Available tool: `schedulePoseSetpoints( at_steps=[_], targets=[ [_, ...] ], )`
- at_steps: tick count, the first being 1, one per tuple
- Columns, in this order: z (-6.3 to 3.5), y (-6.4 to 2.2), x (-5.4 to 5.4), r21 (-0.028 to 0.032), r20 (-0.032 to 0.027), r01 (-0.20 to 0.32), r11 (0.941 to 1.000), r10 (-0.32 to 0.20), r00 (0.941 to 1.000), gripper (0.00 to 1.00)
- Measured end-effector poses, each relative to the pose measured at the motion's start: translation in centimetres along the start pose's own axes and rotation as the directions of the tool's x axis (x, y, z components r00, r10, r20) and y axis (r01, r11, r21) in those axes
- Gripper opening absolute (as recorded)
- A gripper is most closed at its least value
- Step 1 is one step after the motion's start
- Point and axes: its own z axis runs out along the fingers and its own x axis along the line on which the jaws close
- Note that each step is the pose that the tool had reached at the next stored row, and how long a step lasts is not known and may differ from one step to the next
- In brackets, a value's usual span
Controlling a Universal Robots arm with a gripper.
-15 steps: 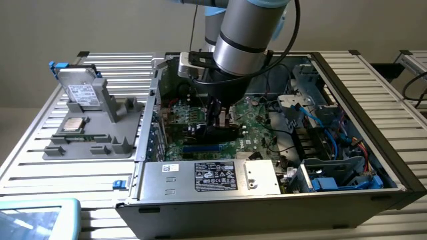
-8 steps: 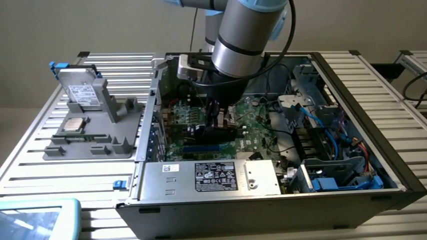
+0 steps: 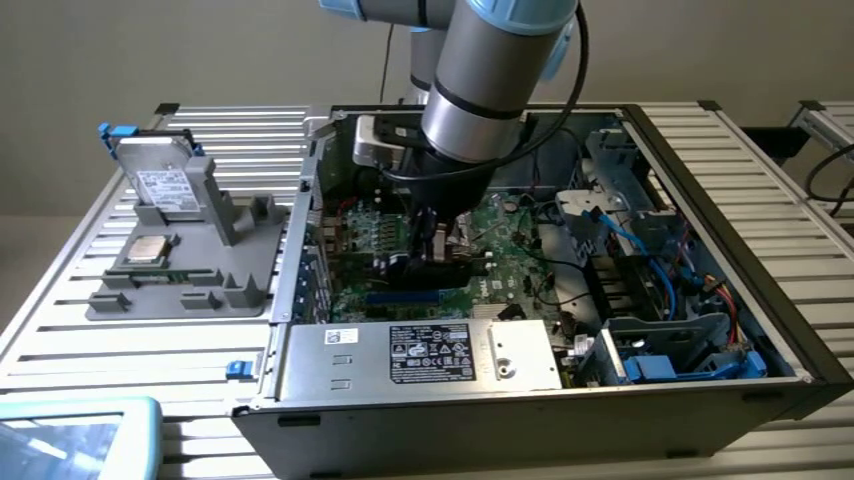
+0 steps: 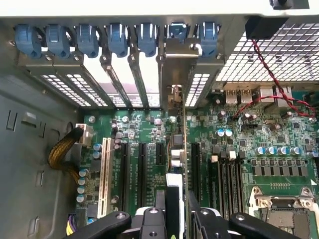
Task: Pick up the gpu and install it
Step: 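Insert the gpu into the slot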
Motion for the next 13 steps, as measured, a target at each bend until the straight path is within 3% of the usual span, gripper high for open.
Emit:
schedulePoseSetpoints(
  at_steps=[13],
  targets=[
    [0.68, 0.09, -0.08, -0.0019, -0.003, -0.001, 1.0, 0.001, 1.0, 0.27]
  ],
)
